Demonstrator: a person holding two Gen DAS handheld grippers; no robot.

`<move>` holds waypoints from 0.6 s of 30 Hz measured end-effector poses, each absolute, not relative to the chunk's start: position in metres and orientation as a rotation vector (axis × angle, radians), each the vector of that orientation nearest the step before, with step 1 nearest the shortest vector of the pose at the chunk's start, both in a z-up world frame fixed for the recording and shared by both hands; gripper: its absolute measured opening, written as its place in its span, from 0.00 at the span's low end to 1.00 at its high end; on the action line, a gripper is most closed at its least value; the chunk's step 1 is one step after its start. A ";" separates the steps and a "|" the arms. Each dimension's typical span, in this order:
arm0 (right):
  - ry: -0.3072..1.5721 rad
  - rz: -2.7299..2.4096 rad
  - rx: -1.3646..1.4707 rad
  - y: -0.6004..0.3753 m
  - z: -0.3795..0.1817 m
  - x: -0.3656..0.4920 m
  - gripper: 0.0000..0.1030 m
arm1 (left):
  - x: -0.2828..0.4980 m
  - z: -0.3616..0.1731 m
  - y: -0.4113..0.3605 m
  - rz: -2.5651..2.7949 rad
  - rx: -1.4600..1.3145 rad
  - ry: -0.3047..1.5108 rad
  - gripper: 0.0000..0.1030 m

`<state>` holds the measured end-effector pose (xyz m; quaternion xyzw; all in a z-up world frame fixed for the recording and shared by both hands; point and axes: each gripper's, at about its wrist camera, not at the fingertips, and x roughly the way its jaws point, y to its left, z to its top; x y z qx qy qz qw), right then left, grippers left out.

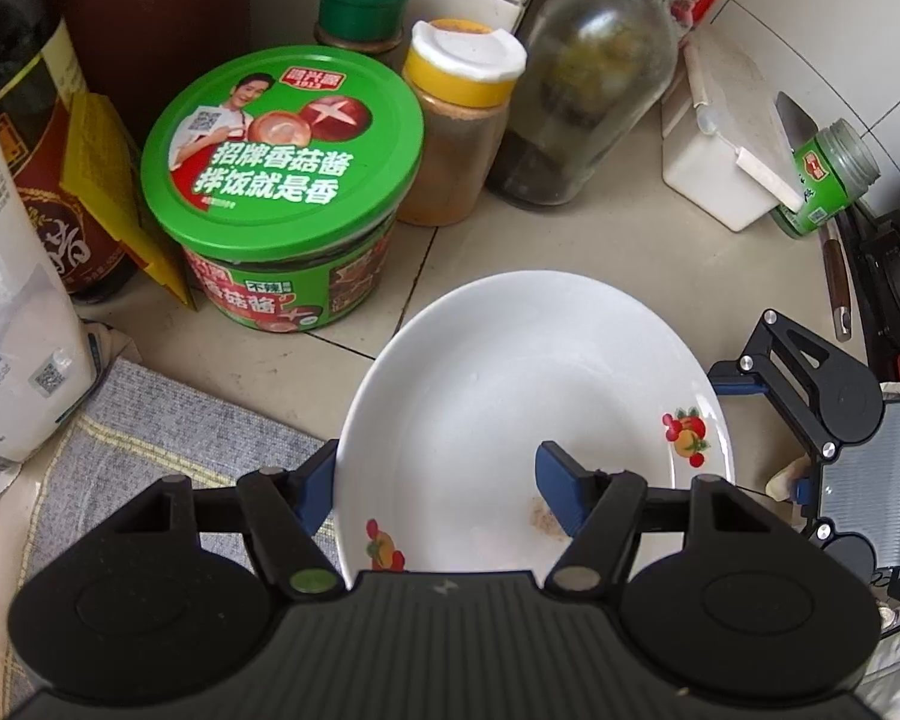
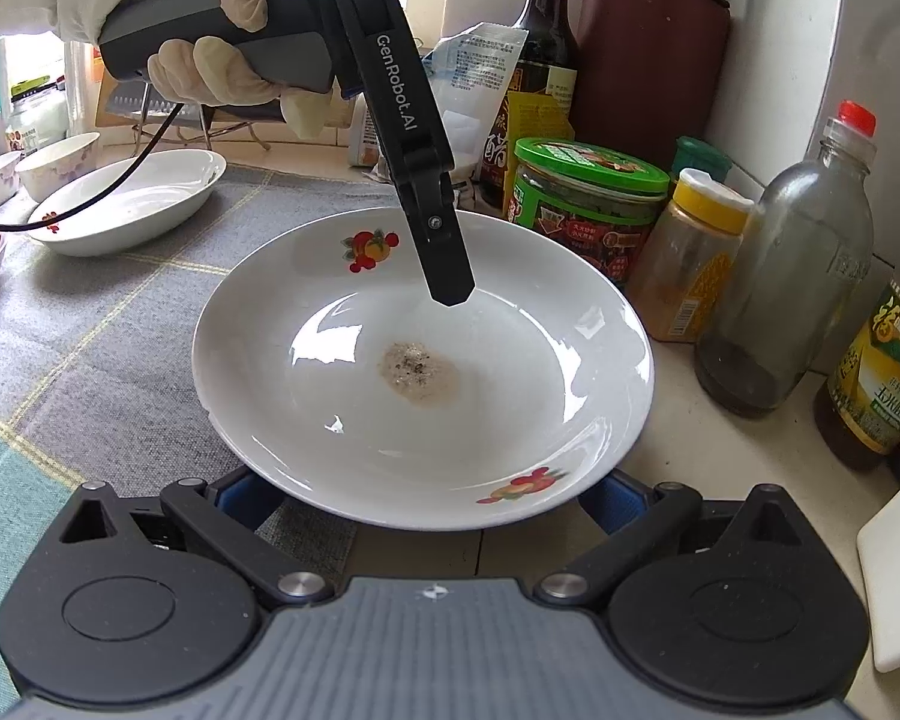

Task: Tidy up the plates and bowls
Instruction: 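Lift the stained plate by its rim with the left gripper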

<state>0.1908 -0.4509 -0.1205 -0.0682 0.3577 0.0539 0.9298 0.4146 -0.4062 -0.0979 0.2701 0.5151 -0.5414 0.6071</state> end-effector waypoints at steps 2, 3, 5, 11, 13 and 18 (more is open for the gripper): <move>0.733 0.115 -0.141 -0.449 -0.119 0.191 1.00 | 0.414 -0.096 -0.403 -1.248 0.624 1.187 0.65; 0.732 0.116 -0.143 -0.448 -0.118 0.190 1.00 | 0.413 -0.096 -0.401 -1.245 0.622 1.185 0.65; 0.730 0.122 -0.147 -0.446 -0.115 0.190 1.00 | 0.412 -0.094 -0.397 -1.238 0.618 1.183 0.65; 0.721 0.145 -0.164 -0.436 -0.107 0.190 1.00 | 0.409 -0.086 -0.377 -1.216 0.603 1.174 0.65; 0.717 0.156 -0.173 -0.430 -0.105 0.190 1.00 | 0.407 -0.083 -0.369 -1.205 0.600 1.170 0.65; 0.710 0.186 -0.188 -0.416 -0.100 0.190 1.00 | 0.403 -0.076 -0.344 -1.179 0.581 1.164 0.65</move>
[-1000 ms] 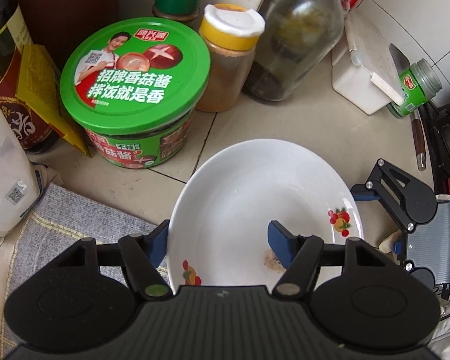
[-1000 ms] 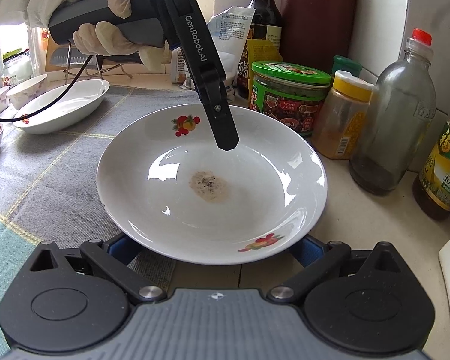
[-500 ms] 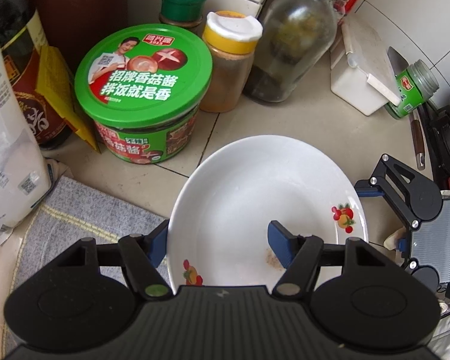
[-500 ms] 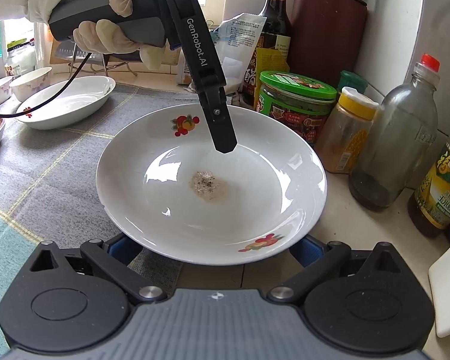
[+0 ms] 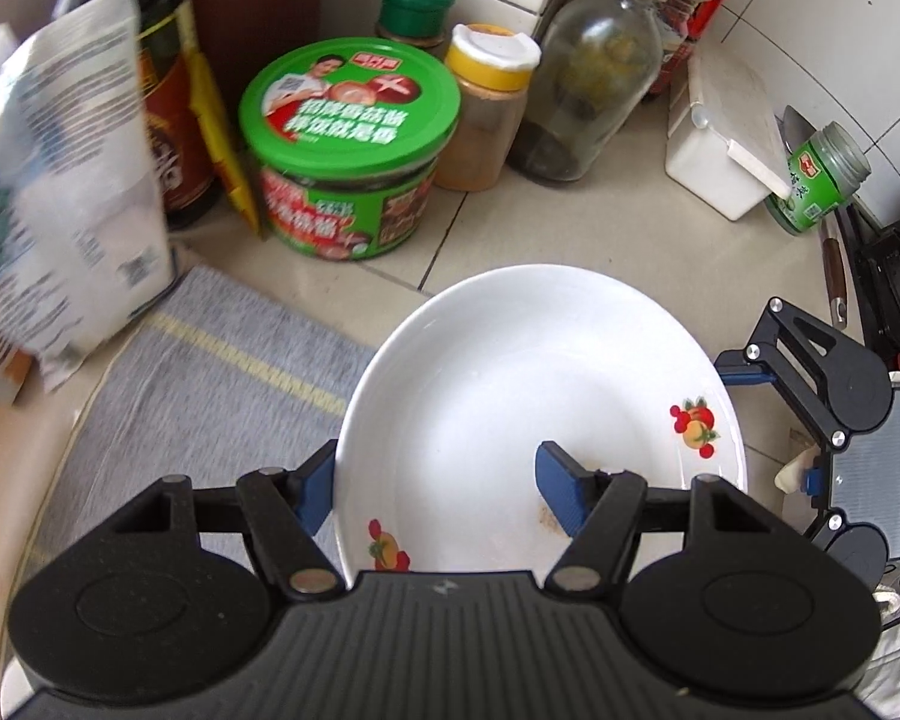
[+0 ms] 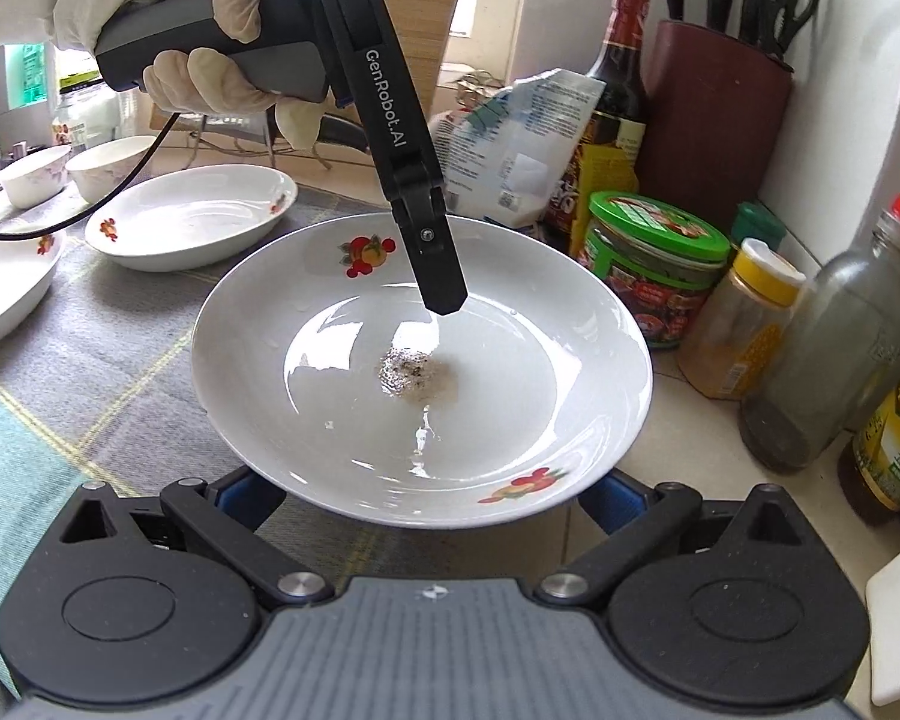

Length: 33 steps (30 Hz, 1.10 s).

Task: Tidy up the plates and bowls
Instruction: 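Lift the stained plate by its rim with the left gripper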

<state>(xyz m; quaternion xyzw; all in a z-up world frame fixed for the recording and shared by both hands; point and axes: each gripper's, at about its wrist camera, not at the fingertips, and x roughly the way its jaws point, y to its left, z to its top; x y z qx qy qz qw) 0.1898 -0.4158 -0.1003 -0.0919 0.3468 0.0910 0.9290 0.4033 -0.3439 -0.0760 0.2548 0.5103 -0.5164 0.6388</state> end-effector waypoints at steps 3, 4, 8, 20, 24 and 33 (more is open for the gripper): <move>0.708 0.204 -0.198 -0.405 -0.099 0.189 1.00 | 0.399 -0.075 -0.331 -1.159 0.572 1.166 0.65; 0.708 0.210 -0.200 -0.401 -0.099 0.187 1.00 | 0.398 -0.076 -0.326 -1.151 0.571 1.169 0.65; 0.714 0.231 -0.204 -0.386 -0.100 0.185 1.00 | 0.392 -0.079 -0.308 -1.130 0.569 1.179 0.65; 0.749 0.250 -0.199 -0.360 -0.108 0.174 1.00 | 0.376 -0.096 -0.280 -1.111 0.597 1.205 0.65; 0.758 0.249 -0.198 -0.356 -0.110 0.172 1.00 | 0.372 -0.099 -0.278 -1.110 0.604 1.217 0.65; 0.774 0.247 -0.197 -0.351 -0.114 0.169 1.00 | 0.368 -0.107 -0.276 -1.112 0.614 1.232 0.65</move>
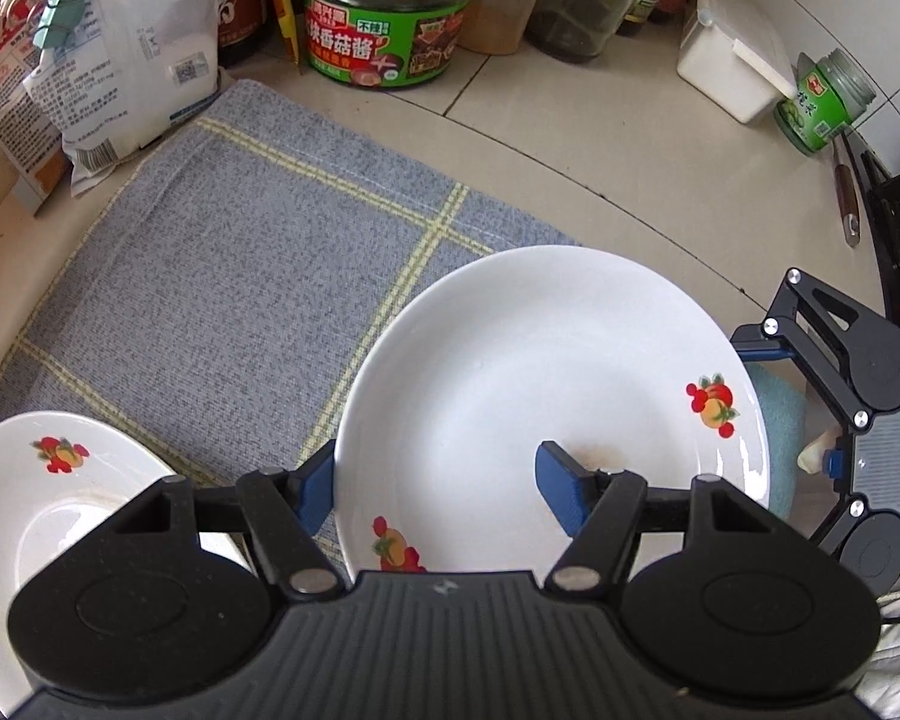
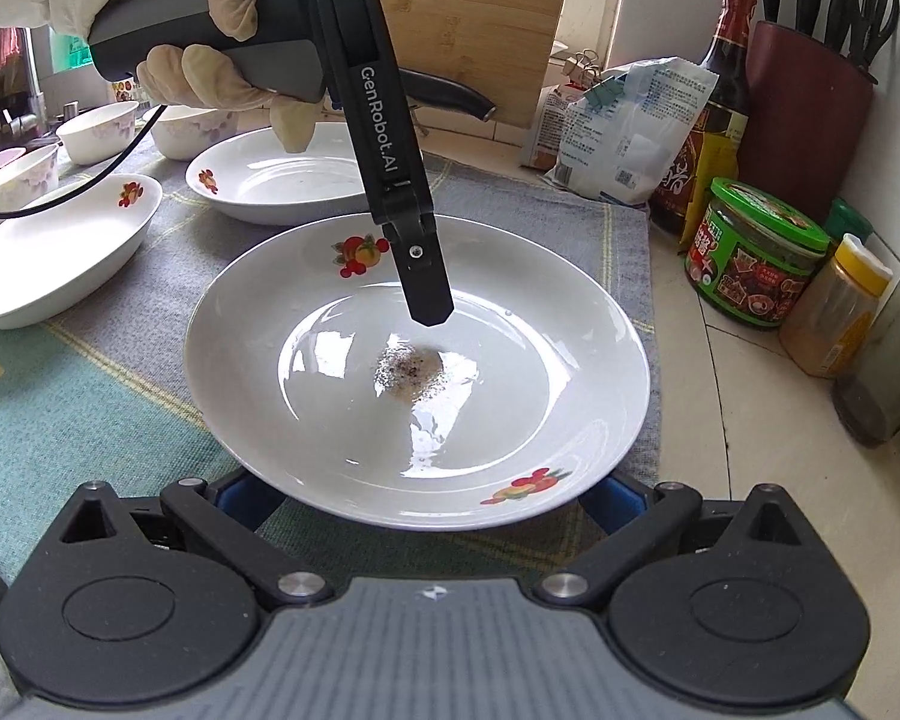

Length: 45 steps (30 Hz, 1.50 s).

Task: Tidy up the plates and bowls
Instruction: 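Lift the stained plate by its rim with the left gripper, then lower the stained plate onto the towel and open the left gripper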

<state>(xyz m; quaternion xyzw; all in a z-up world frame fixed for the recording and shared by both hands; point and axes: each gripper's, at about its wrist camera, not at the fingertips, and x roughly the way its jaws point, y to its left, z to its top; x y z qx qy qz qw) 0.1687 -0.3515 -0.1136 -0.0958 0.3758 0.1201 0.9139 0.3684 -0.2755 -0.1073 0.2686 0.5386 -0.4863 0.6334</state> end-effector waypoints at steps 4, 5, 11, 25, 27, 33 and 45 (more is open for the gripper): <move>0.779 0.248 -0.195 -0.351 -0.115 0.168 1.00 | 0.368 -0.109 -0.276 -1.112 0.617 1.236 0.65; 0.780 0.248 -0.194 -0.351 -0.116 0.168 1.00 | 0.368 -0.110 -0.276 -1.112 0.616 1.237 0.65; 0.781 0.251 -0.192 -0.352 -0.117 0.169 1.00 | 0.368 -0.109 -0.277 -1.110 0.620 1.231 0.65; 0.789 0.261 -0.197 -0.349 -0.119 0.168 1.00 | 0.366 -0.106 -0.275 -1.094 0.595 1.223 0.76; 0.787 0.259 -0.206 -0.348 -0.119 0.167 1.00 | 0.364 -0.104 -0.273 -1.095 0.579 1.213 0.79; 0.788 0.246 -0.191 -0.353 -0.117 0.161 1.00 | 0.359 -0.092 -0.263 -1.041 0.552 1.150 0.85; 0.799 0.141 -0.124 -0.374 -0.105 0.141 1.00 | 0.318 -0.052 -0.227 -0.900 0.433 0.941 0.87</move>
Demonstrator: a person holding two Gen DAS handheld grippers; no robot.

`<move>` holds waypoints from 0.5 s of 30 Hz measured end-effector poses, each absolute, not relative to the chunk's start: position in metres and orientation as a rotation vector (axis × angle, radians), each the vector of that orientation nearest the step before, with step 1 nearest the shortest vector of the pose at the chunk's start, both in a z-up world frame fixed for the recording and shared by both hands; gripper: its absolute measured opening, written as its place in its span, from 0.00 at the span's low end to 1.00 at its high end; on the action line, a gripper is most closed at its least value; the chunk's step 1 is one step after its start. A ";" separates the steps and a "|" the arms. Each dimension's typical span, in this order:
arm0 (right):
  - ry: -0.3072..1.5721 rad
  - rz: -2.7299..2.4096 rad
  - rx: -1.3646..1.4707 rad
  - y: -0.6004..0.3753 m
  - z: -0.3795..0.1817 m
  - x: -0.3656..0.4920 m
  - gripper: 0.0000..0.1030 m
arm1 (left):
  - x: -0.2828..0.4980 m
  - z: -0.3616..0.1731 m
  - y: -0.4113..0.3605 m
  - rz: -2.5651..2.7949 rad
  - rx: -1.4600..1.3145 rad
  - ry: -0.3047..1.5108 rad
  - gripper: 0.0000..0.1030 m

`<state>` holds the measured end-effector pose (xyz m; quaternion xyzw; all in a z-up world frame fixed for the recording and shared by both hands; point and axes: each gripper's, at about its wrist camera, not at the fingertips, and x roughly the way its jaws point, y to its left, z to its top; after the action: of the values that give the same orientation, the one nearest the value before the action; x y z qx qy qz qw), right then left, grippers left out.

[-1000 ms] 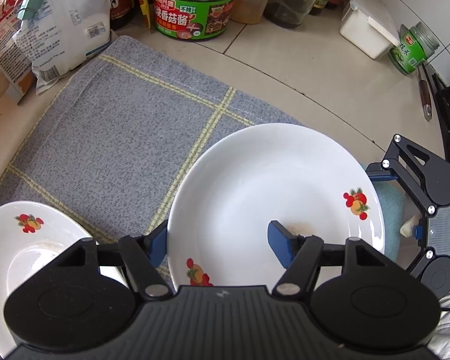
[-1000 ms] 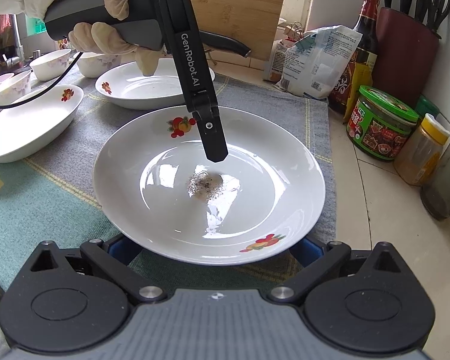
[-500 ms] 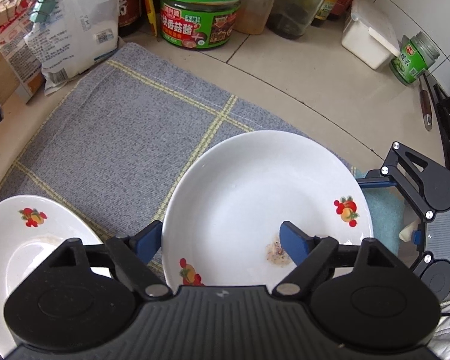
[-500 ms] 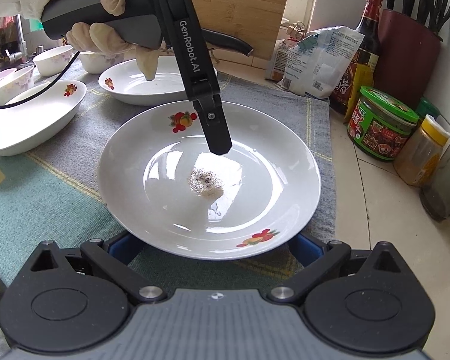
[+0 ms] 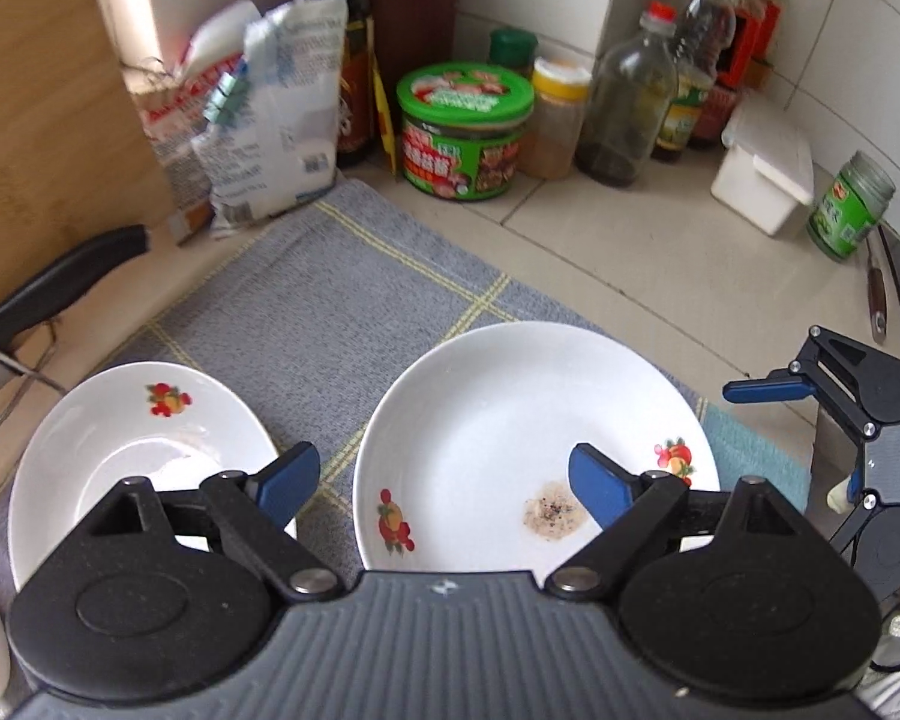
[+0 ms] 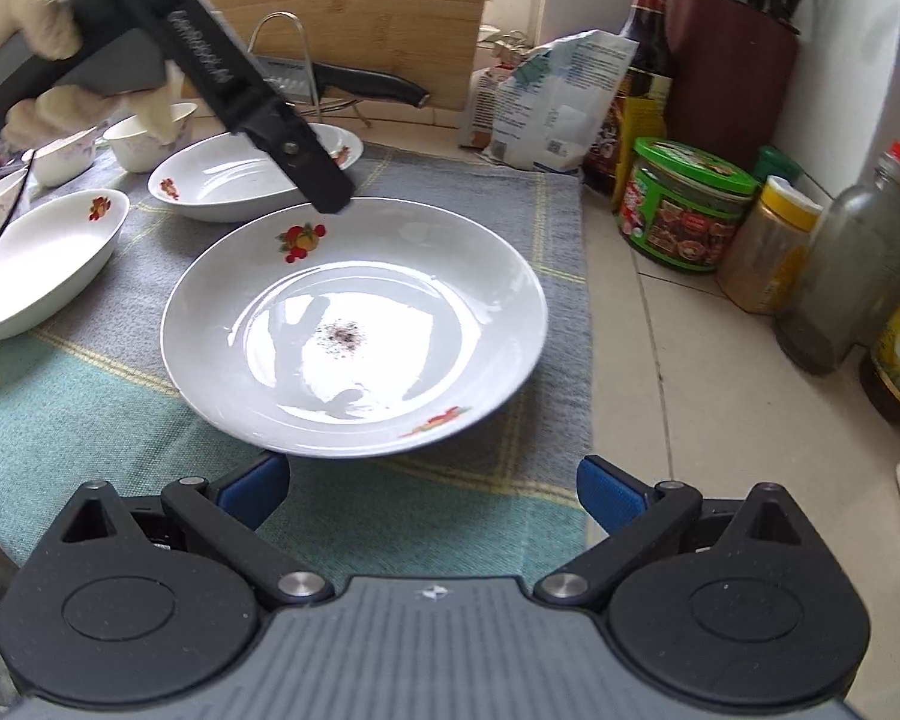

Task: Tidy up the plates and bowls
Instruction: 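Lower the stained plate onto the towel and open the left gripper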

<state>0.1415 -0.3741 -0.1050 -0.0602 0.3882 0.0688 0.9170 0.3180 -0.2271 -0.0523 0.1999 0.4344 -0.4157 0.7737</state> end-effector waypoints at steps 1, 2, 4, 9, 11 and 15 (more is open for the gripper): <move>0.799 0.131 -0.120 -0.376 -0.104 0.140 1.00 | 0.311 -0.049 -0.223 -0.873 0.422 0.911 0.87; 0.800 0.119 -0.118 -0.377 -0.103 0.138 1.00 | 0.306 -0.046 -0.219 -0.857 0.404 0.886 0.88; 0.787 0.097 -0.106 -0.380 -0.098 0.134 1.00 | 0.297 -0.042 -0.212 -0.829 0.365 0.853 0.89; 0.735 0.072 -0.024 -0.389 -0.082 0.132 1.00 | 0.282 -0.036 -0.186 -0.767 0.229 0.798 0.90; 0.728 0.063 -0.023 -0.386 -0.080 0.136 1.00 | 0.278 -0.035 -0.176 -0.744 0.196 0.785 0.91; 0.718 0.068 -0.057 -0.370 -0.077 0.141 1.00 | 0.270 -0.035 -0.158 -0.693 0.181 0.774 0.91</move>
<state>0.1414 -0.3697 -0.0775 -0.0278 0.3511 0.0333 0.9353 0.2696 -0.1579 -0.0351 0.0863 0.3692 -0.3307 0.8642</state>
